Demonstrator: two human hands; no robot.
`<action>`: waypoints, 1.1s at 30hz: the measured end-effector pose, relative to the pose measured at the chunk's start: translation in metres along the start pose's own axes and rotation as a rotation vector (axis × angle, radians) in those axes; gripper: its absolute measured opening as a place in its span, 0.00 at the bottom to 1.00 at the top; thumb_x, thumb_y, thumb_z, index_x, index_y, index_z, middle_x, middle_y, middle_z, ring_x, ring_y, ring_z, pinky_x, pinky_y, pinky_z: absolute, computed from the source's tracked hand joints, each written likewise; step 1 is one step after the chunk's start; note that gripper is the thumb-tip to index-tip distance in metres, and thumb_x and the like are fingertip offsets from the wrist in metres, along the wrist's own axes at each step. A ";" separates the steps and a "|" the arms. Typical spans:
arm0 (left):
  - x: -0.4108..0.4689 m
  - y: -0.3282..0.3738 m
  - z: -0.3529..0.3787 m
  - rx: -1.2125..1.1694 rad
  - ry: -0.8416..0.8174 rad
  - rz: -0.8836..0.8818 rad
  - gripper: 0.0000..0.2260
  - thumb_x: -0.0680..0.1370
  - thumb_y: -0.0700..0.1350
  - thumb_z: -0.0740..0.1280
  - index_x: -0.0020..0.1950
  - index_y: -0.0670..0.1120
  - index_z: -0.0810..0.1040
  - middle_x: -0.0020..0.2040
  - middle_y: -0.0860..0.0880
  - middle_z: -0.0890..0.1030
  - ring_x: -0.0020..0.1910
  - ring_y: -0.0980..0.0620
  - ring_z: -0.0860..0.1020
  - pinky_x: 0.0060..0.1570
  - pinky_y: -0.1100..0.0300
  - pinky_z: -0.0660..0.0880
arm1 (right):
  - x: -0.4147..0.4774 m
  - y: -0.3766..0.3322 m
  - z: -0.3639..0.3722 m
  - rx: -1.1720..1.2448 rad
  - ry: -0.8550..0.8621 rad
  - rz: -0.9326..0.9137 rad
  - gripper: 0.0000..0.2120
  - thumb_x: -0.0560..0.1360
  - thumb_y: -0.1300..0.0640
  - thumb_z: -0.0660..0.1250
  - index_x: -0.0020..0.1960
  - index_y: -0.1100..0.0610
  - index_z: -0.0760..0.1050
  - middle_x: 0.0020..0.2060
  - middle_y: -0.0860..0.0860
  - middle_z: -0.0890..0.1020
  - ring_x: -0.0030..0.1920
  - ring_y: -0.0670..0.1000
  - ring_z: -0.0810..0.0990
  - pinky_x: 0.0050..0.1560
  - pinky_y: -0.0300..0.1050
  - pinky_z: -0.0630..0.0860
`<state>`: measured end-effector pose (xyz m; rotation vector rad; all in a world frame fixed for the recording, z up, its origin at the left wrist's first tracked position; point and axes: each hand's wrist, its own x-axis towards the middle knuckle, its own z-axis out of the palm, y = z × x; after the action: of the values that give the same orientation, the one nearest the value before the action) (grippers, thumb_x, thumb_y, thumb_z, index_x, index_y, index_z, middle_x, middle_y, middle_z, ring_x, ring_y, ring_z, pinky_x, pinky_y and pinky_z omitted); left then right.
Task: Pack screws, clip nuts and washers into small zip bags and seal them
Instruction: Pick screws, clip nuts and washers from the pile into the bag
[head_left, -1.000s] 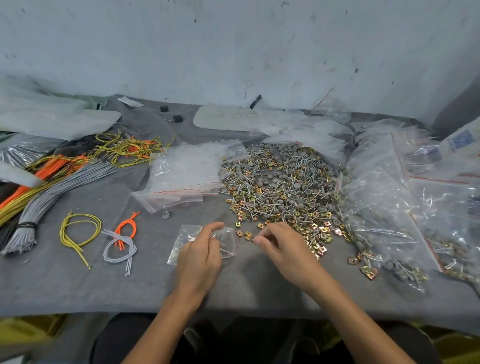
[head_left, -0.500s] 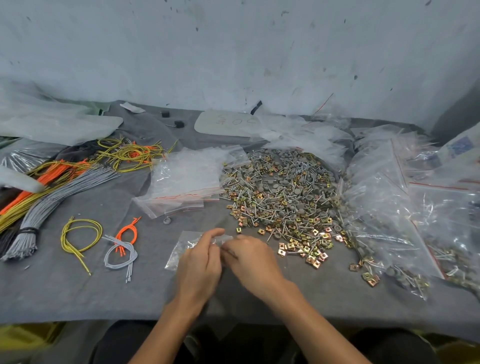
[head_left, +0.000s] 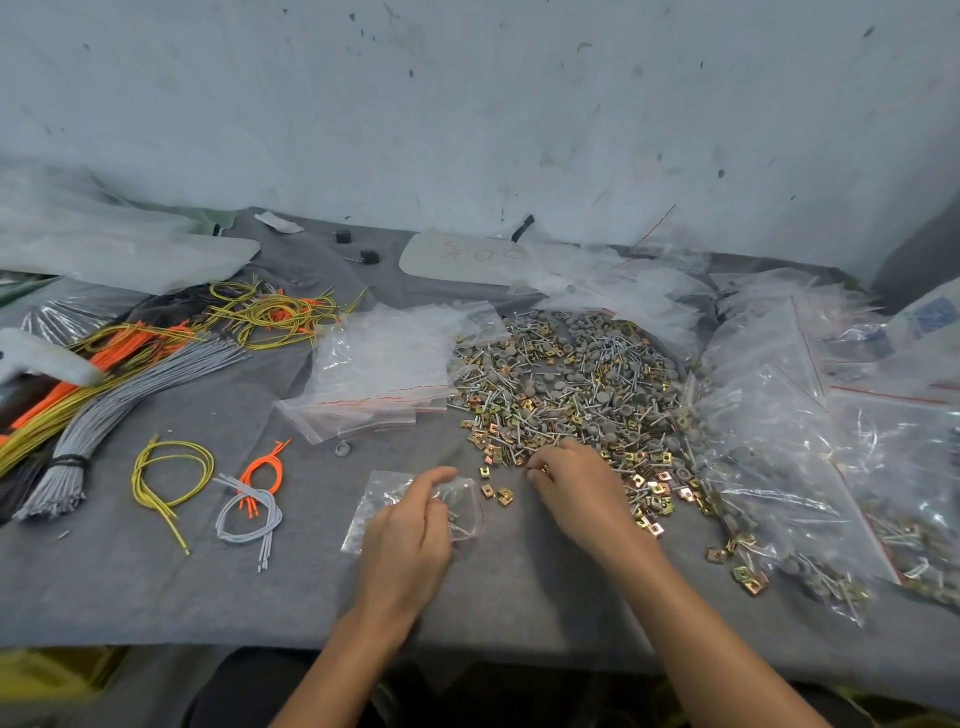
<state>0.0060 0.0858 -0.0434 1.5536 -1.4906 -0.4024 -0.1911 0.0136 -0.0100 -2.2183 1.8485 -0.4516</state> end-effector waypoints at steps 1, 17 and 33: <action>0.000 0.000 0.000 0.001 0.000 0.000 0.18 0.77 0.48 0.55 0.61 0.56 0.80 0.30 0.57 0.77 0.33 0.57 0.76 0.33 0.54 0.70 | -0.002 -0.002 0.000 0.065 0.017 0.005 0.04 0.81 0.51 0.66 0.52 0.48 0.80 0.48 0.44 0.76 0.52 0.49 0.76 0.49 0.46 0.72; 0.001 -0.005 0.003 0.002 -0.009 -0.013 0.19 0.76 0.54 0.52 0.63 0.61 0.73 0.41 0.57 0.84 0.42 0.56 0.80 0.45 0.53 0.76 | -0.051 -0.072 0.026 0.168 0.126 -0.104 0.07 0.81 0.46 0.63 0.52 0.48 0.76 0.49 0.45 0.78 0.52 0.49 0.77 0.49 0.47 0.70; 0.000 -0.005 0.003 -0.004 0.003 0.005 0.18 0.77 0.49 0.54 0.61 0.57 0.78 0.31 0.55 0.78 0.34 0.56 0.76 0.33 0.54 0.70 | -0.057 0.033 -0.018 -0.058 -0.033 0.038 0.05 0.78 0.43 0.68 0.50 0.44 0.79 0.45 0.39 0.73 0.49 0.45 0.74 0.48 0.46 0.76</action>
<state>0.0073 0.0836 -0.0487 1.5461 -1.4901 -0.3993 -0.2368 0.0636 -0.0108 -2.2092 1.9064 -0.3564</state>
